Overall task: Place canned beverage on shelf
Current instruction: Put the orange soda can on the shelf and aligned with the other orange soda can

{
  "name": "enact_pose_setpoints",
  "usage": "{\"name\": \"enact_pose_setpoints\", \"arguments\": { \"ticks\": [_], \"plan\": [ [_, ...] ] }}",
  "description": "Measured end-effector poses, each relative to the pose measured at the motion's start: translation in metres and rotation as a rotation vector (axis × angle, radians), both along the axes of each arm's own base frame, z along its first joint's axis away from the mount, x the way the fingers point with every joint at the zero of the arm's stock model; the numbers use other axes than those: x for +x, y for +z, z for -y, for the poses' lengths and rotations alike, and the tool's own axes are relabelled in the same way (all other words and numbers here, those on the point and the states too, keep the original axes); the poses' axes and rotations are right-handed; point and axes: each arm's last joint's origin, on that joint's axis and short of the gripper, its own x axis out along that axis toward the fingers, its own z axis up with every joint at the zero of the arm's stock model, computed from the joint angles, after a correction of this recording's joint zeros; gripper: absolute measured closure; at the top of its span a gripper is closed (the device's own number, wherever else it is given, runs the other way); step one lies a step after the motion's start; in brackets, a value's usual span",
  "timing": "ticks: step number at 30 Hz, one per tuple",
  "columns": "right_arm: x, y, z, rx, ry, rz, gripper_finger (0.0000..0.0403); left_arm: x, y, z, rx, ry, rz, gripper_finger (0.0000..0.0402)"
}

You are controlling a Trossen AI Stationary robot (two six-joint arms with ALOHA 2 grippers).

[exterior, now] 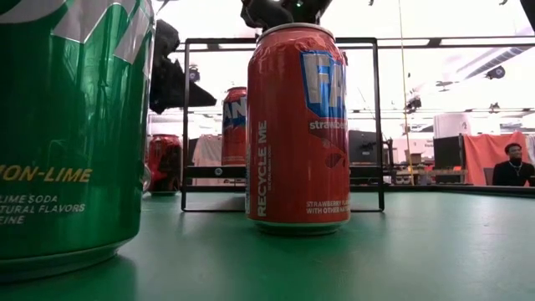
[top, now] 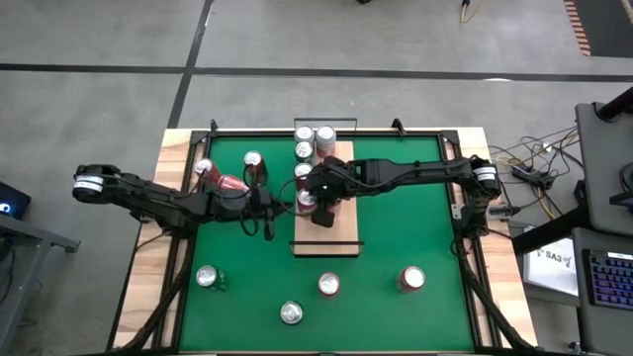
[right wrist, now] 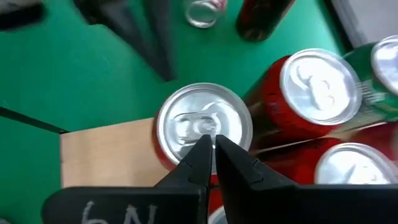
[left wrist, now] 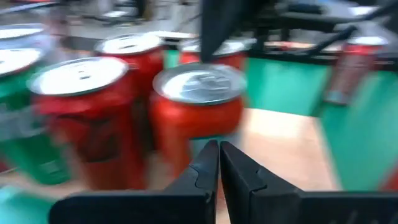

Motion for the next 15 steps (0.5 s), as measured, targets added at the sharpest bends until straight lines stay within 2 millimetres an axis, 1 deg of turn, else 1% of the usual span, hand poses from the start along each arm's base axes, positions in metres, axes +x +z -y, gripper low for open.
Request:
{"name": "enact_pose_setpoints", "arguments": {
  "ticks": [2,4,9,15],
  "plan": [
    [-0.0012,0.0022,0.0011,-0.043,-0.009,0.0,0.039,-0.0001,0.0012,0.0024,-0.022,-0.078,0.006,0.0402],
    [-0.0018,0.0032,0.0022,-0.082,-0.016,-0.004,0.039,0.0007,0.0003,0.0048,-0.042,-0.116,0.006,0.0402],
    [-0.0022,0.0032,0.007,-0.104,-0.023,-0.01,0.039,0.0044,-0.0045,0.0066,-0.078,-0.115,0.005,0.0402],
    [-0.0008,-0.0013,0.0081,-0.104,-0.025,-0.024,0.039,0.0091,-0.0061,0.0059,-0.069,-0.087,0.039,0.0402]
  ]
}}
